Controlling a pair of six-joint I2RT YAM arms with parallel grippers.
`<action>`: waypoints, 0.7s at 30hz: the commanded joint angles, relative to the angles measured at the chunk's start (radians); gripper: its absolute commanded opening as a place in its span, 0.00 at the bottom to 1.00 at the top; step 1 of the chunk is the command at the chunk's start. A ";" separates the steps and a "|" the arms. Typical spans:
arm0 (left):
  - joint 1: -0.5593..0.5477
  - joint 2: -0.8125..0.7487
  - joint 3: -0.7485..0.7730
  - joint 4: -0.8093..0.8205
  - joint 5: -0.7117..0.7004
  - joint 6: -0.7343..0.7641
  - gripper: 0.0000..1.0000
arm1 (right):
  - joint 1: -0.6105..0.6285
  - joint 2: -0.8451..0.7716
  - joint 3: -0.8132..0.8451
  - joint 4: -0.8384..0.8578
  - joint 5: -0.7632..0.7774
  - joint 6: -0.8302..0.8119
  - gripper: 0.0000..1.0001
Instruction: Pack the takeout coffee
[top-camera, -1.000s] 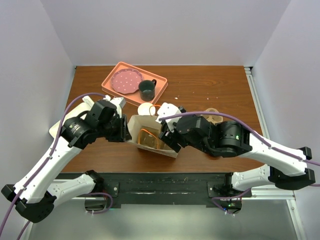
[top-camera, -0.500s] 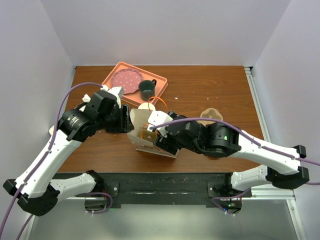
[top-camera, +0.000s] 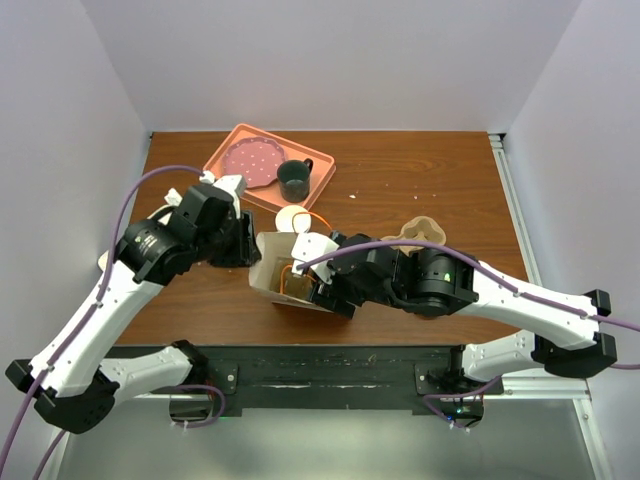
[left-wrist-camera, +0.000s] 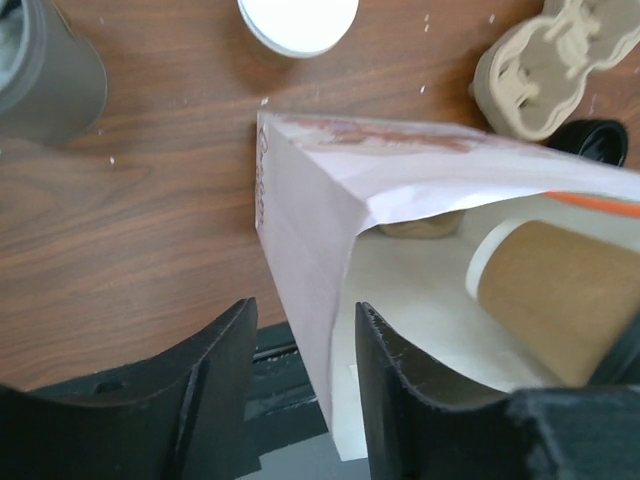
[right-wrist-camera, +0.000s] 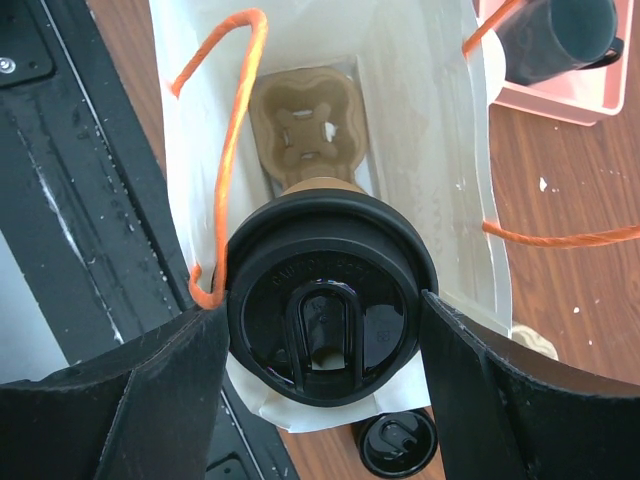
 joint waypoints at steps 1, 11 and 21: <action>0.001 -0.036 -0.067 0.069 0.041 0.044 0.48 | 0.004 -0.002 0.013 -0.023 -0.023 -0.011 0.27; 0.002 0.028 -0.040 0.148 0.016 0.093 0.41 | 0.005 -0.002 0.010 -0.056 -0.061 -0.023 0.27; 0.001 -0.171 -0.222 0.373 0.144 0.150 0.00 | 0.004 -0.013 0.154 0.007 0.114 0.050 0.26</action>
